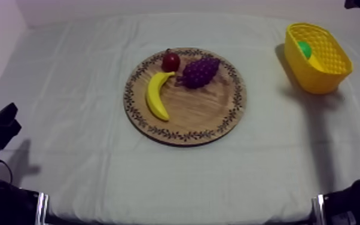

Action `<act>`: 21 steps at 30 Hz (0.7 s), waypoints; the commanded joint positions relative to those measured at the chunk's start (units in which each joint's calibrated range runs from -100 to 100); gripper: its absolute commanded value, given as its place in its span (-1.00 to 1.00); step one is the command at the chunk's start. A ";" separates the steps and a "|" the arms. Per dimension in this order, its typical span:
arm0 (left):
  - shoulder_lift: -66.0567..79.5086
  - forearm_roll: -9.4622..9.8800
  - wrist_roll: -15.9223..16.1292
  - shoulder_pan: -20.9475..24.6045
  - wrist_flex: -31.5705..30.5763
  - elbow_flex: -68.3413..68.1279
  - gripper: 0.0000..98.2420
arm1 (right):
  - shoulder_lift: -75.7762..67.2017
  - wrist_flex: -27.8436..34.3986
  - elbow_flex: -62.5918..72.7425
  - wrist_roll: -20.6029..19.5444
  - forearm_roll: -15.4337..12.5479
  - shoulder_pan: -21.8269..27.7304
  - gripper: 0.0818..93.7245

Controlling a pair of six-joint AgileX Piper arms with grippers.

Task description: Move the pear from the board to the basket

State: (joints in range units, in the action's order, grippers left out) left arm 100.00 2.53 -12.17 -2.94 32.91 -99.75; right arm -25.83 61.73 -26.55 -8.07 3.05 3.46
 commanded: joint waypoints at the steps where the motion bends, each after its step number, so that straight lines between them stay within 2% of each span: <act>1: 0.00 -0.01 -0.01 0.01 -0.01 -0.03 -1.00 | -13.87 -3.23 -7.28 -4.58 4.38 -3.34 -0.37; 6: 0.00 -0.01 -0.01 0.01 -0.01 -0.03 -1.00 | -28.28 -6.21 -18.10 -6.76 6.73 -5.71 -0.68; 11: 0.00 -0.01 -0.01 0.01 -0.01 -0.03 -1.00 | -39.40 -8.93 -29.00 -4.90 6.12 -4.33 -0.92; 21: 0.00 -0.01 -0.01 0.01 -0.01 -0.03 -1.00 | -56.74 -18.15 -56.27 0.07 4.11 -3.39 -0.99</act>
State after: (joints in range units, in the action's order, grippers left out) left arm 100.00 2.53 -12.17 -2.94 32.91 -99.75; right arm -77.85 45.09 -73.26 -9.12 7.35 -0.09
